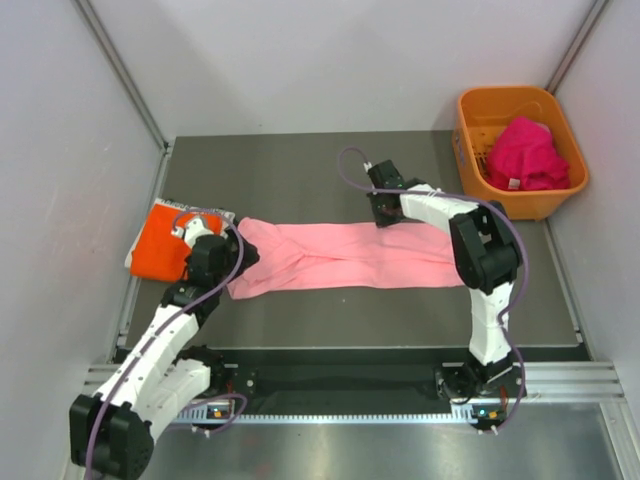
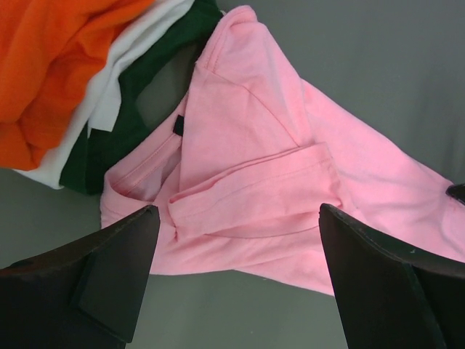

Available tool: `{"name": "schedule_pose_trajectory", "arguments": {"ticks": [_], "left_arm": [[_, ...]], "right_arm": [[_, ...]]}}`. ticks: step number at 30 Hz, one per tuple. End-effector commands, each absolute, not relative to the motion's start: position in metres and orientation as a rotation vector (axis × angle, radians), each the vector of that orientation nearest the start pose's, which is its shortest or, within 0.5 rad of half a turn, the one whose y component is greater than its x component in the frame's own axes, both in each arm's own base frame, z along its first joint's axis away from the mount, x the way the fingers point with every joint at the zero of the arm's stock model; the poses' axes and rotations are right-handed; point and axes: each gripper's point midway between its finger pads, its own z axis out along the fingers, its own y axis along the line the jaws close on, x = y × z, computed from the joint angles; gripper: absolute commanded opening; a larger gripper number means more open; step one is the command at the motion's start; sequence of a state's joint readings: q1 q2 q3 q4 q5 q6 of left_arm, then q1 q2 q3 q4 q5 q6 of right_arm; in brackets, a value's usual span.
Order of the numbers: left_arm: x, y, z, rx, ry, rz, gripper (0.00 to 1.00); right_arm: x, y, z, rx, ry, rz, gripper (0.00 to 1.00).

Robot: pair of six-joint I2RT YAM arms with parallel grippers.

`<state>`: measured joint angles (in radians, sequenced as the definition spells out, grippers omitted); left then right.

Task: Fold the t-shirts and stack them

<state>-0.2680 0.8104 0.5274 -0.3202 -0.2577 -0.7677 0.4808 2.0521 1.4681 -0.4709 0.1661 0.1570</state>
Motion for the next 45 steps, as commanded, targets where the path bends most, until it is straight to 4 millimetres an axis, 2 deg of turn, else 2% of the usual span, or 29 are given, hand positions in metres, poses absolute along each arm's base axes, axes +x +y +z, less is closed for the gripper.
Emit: {"name": "schedule_pose_trajectory", "arguments": {"ticks": [1, 5, 6, 8, 9, 10, 11, 12, 14, 16, 17, 18, 21, 22, 23, 24, 26, 27, 28, 29, 32, 36, 41, 42, 45], "left_arm": [[0.291, -0.074, 0.138, -0.613, 2.027, -0.413, 0.95], [0.305, -0.082, 0.135, -0.593, 2.047, -0.428, 0.95], [0.31, -0.084, 0.133, -0.591, 2.062, -0.426, 0.95], [0.318, -0.088, 0.127, -0.586, 2.084, -0.424, 0.96], [0.324, -0.09, 0.132, -0.583, 2.078, -0.428, 0.96], [0.328, -0.091, 0.132, -0.58, 2.08, -0.43, 0.96], [0.332, -0.092, 0.126, -0.58, 2.101, -0.418, 0.96], [0.339, -0.091, 0.132, -0.584, 2.088, -0.41, 0.96], [0.346, -0.091, 0.134, -0.583, 2.089, -0.389, 0.96], [0.356, -0.089, 0.136, -0.589, 2.099, -0.353, 0.96], [0.36, -0.088, 0.13, -0.596, 2.121, -0.336, 0.96], [0.365, -0.089, 0.135, -0.596, 2.12, -0.34, 0.96], [0.374, -0.091, 0.13, -0.611, 2.144, -0.357, 0.96], [0.377, -0.095, 0.128, -0.609, 2.151, -0.381, 0.96], [0.379, -0.094, 0.121, -0.619, 2.169, -0.382, 0.96], [0.382, -0.094, 0.121, -0.627, 2.169, -0.393, 0.96], [0.386, -0.097, 0.109, -0.653, 2.206, -0.423, 0.95], [0.389, -0.098, 0.109, -0.667, 2.208, -0.44, 0.95], [0.392, -0.099, 0.107, -0.676, 2.212, -0.449, 0.95], [0.393, -0.098, 0.098, -0.696, 2.238, -0.458, 0.94], [0.4, -0.091, 0.09, -0.759, 2.246, -0.468, 0.94], [0.402, -0.09, 0.083, -0.778, 2.265, -0.548, 0.93], [0.403, -0.087, 0.067, -0.785, 2.308, -0.542, 0.81], [0.403, -0.086, 0.064, -0.79, 2.315, -0.534, 0.78], [0.401, -0.083, 0.058, -0.8, 2.326, -0.511, 0.74]], "right_arm": [[0.426, 0.13, 0.02, -0.194, 2.63, -0.148, 0.02], [0.429, 0.108, 0.028, -0.094, 2.63, -0.143, 0.07], [0.429, 0.105, 0.029, -0.083, 2.628, -0.146, 0.17], [0.43, 0.101, 0.035, -0.063, 2.612, -0.161, 0.25], [0.432, 0.1, 0.041, -0.046, 2.599, -0.162, 0.31], [0.432, 0.1, 0.041, -0.047, 2.599, -0.156, 0.35], [0.434, 0.103, 0.05, -0.049, 2.576, -0.135, 0.38], [0.436, 0.107, 0.055, -0.049, 2.563, -0.107, 0.43], [0.438, 0.119, 0.073, -0.063, 2.523, -0.021, 0.47], [0.44, 0.138, 0.09, -0.09, 2.478, 0.08, 0.54], [0.442, 0.148, 0.097, -0.106, 2.454, 0.125, 0.55], [0.44, 0.162, 0.102, -0.14, 2.444, 0.211, 0.57], [0.44, 0.197, 0.123, -0.202, 2.383, 0.381, 0.57], [0.434, 0.217, 0.127, -0.244, 2.372, 0.483, 0.57], [0.435, 0.228, 0.134, -0.258, 2.337, 0.54, 0.56], [0.43, 0.245, 0.139, -0.299, 2.321, 0.641, 0.56], [0.431, 0.265, 0.146, -0.307, 2.275, 0.753, 0.56], [0.426, 0.279, 0.149, -0.337, 2.259, 0.831, 0.56], [0.425, 0.288, 0.147, -0.336, 2.26, 0.867, 0.56], [0.427, 0.296, 0.153, -0.354, 2.23, 0.889, 0.56], [0.423, 0.321, 0.155, -0.414, 2.196, 0.937, 0.56], [0.414, 0.348, 0.159, -0.445, 2.145, 1.092, 0.55], [0.411, 0.374, 0.158, -0.477, 2.106, 1.186, 0.53], [0.407, 0.381, 0.15, -0.491, 2.124, 1.204, 0.53], [0.403, 0.395, 0.149, -0.52, 2.125, 1.237, 0.52]]}}
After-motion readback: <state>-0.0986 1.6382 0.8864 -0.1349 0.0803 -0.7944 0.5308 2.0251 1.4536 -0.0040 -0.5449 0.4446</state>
